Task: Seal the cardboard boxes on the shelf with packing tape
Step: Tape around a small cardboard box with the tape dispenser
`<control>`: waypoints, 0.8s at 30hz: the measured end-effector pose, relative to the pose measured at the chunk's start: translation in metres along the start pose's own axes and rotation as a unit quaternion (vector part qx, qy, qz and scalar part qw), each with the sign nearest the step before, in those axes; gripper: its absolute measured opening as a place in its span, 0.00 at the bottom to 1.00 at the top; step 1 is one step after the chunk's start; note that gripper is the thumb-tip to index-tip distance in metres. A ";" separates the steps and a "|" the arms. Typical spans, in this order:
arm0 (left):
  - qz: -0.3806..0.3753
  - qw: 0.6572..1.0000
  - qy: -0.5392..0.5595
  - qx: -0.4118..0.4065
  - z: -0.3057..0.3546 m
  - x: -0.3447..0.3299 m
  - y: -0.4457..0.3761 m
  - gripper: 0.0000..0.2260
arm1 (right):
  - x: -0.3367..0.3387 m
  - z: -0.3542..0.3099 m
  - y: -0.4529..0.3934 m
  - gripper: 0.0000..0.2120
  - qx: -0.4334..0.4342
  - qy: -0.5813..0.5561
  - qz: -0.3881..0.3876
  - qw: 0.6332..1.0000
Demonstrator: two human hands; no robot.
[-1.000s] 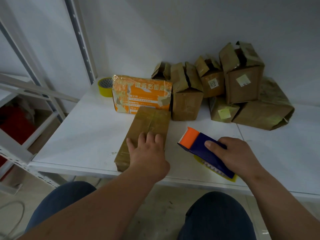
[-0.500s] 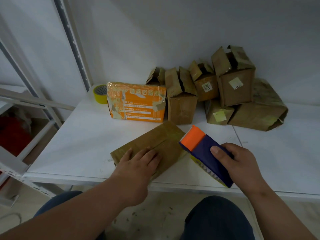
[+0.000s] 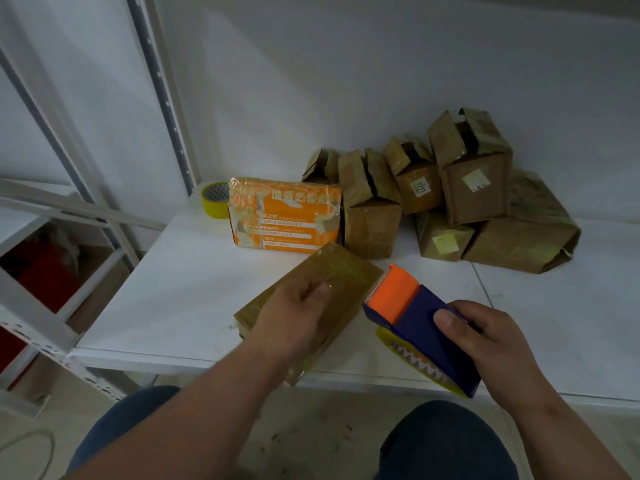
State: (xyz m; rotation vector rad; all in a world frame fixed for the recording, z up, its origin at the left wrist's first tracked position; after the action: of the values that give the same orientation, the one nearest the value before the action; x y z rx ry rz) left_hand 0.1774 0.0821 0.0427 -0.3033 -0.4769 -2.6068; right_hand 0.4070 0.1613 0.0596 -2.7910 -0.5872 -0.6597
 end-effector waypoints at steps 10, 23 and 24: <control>-0.262 0.938 0.209 0.087 0.013 0.006 0.033 0.16 | -0.024 -0.002 0.014 0.35 -0.013 -0.084 -0.072 0.994; -0.268 0.917 0.272 0.117 0.005 0.015 0.039 0.06 | -0.032 -0.018 0.025 0.36 -0.039 -0.092 -0.089 0.991; -0.263 0.919 0.267 0.121 0.005 0.016 0.040 0.07 | -0.032 -0.020 0.025 0.36 -0.035 -0.085 -0.090 0.992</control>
State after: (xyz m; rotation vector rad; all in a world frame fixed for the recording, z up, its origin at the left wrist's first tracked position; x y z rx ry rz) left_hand 0.1833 0.0446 0.0631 0.6986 -0.7464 -2.9167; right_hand 0.3838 0.1224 0.0592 -2.9031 -0.8746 -0.4856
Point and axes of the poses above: each hand's wrist, its own y-axis away from the middle knuckle, its own x-axis out of the back of the hand, z = x × y, the point moved 3 cm from there along -y, towards the middle knuckle
